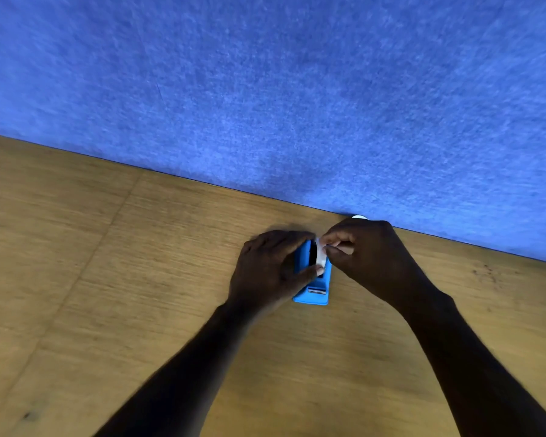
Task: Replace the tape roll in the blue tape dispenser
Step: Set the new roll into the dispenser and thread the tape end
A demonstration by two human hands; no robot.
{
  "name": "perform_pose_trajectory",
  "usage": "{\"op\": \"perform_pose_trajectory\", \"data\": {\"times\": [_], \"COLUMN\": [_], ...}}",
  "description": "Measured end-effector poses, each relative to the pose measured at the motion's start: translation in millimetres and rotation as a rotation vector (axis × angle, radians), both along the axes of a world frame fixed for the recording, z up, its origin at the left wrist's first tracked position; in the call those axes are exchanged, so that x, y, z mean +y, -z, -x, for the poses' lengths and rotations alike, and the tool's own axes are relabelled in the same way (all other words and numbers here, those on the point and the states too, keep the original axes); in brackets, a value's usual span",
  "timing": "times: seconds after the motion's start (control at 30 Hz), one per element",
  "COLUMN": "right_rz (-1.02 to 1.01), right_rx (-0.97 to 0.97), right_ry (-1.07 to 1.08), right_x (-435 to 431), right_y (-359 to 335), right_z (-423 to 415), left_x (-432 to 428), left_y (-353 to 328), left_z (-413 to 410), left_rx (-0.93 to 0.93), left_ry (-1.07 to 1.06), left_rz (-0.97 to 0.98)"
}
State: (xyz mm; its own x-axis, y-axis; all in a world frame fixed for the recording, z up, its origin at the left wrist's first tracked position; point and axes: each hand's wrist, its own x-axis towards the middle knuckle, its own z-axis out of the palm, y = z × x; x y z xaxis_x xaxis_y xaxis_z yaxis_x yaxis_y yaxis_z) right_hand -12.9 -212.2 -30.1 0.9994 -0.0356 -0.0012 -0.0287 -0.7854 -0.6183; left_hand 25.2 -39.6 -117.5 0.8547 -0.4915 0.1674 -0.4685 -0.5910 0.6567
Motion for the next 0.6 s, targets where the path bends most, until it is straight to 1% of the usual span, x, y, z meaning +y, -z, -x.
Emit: {"op": "perform_pose_trajectory", "data": {"times": [0.23, 0.47, 0.6], "right_rz": [-0.003, 0.016, -0.017], "right_rx": [0.046, 0.045, 0.041], "right_ry": [-0.006, -0.017, 0.001], "right_x": [-0.7, -0.5, -1.1], "right_y": [0.1, 0.9, 1.4], "right_z": [1.0, 0.4, -0.8], "left_x": [-0.6, -1.0, -0.2], "left_y": [-0.6, -3.2, -1.6], "left_z": [-0.4, 0.5, 0.1], "left_rx": [-0.005, -0.004, 0.002], "left_ry": [-0.007, -0.019, -0.002], "left_rz": [0.013, 0.005, 0.004]}}
